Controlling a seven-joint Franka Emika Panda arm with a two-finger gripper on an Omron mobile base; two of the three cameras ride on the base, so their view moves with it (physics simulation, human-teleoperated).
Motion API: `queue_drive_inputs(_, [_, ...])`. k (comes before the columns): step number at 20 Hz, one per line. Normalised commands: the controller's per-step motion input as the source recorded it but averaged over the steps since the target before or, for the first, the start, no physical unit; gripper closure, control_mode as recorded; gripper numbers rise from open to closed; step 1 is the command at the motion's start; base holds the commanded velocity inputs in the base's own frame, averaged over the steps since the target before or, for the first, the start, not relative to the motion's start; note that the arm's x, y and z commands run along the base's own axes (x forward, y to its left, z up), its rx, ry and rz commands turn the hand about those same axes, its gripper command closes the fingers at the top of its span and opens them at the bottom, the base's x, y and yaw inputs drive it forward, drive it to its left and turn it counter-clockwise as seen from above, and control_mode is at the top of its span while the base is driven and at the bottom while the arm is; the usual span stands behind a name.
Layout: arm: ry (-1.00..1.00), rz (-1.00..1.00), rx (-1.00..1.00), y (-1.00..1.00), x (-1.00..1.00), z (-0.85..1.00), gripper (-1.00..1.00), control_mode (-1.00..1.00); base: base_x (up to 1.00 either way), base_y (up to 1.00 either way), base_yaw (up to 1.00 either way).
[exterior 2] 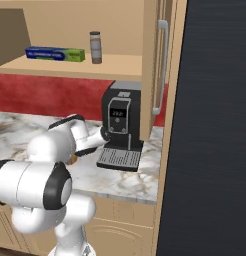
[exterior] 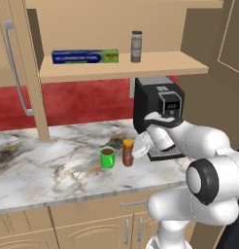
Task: Pick the cinnamon and honey bottle from the cabinet and place them next to the mug.
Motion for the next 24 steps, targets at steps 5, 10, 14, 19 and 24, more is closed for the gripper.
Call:
queue_drive_inputs(5, [0.00,0.00,0.00,0.08,0.02,-0.02,1.00,-1.00,0.00,0.00,0.00])
queue_drive_inputs(10, [0.00,0.00,0.00,0.07,0.00,-0.22,1.00,-1.00,0.00,0.00,0.00])
queue_drive_inputs(14, [0.00,0.00,0.00,0.03,0.00,-0.28,1.00,-1.00,0.00,0.00,0.00])
queue_drive_inputs(19, [0.00,0.00,0.00,0.02,0.00,-0.23,1.00,-1.00,0.00,0.00,0.00])
queue_drive_inputs(24, [0.00,0.00,0.00,0.00,0.00,-0.22,1.00,-1.00,0.00,0.00,0.00])
